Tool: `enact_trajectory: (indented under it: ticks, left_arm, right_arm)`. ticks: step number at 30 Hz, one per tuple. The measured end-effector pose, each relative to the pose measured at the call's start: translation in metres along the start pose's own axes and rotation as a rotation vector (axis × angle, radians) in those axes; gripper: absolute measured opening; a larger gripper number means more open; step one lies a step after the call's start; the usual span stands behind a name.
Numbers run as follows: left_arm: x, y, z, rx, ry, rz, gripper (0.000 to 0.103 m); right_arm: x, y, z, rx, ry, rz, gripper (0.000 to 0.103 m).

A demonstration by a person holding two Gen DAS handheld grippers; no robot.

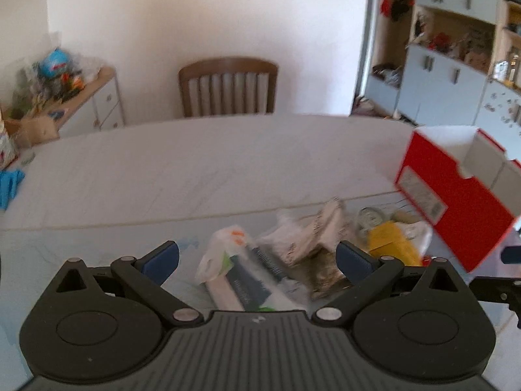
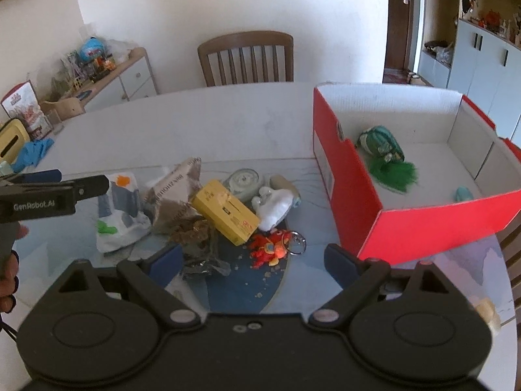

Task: Organize objects
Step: 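Withdraw both grippers from the box back over the pile, then grasp the white-and-green snack bag with the left gripper while the right grasps the dark packet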

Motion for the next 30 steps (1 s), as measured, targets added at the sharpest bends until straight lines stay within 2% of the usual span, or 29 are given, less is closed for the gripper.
enact_trajectory:
  ticks: [4, 7, 16, 20, 30]
  left_arm:
    - [-0.011, 0.002, 0.020, -0.050, -0.025, -0.029, 0.103]
    - [-0.014, 0.003, 0.032, -0.079, -0.035, -0.034, 0.102]
    - [-0.017, 0.007, 0.060, -0.150, -0.039, -0.057, 0.102]
    - [-0.015, 0.010, 0.068, -0.178, -0.021, -0.059, 0.099]
    - [-0.018, 0.015, 0.077, -0.217, 0.014, -0.072, 0.082]
  right_arm:
    - [0.002, 0.002, 0.015, -0.009, 0.024, 0.031, 0.087]
    - [0.000, 0.004, 0.024, -0.024, 0.001, 0.029, 0.084]
    - [-0.036, 0.002, 0.047, -0.070, -0.075, -0.085, 0.080]
    - [-0.050, 0.004, 0.061, -0.098, -0.072, -0.155, 0.077]
    - [-0.063, 0.006, 0.077, -0.129, -0.056, -0.237, 0.066]
Point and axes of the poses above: each gripper's, at about its wrist camera, not at the fingertips, and z roughly the way its jaws point, x to its right, y to its underside, the point moved 4 cm from there along z, roughly the way its jaws point, and after that the axes turned 9 degrees about -x, right-handed, at the moved point
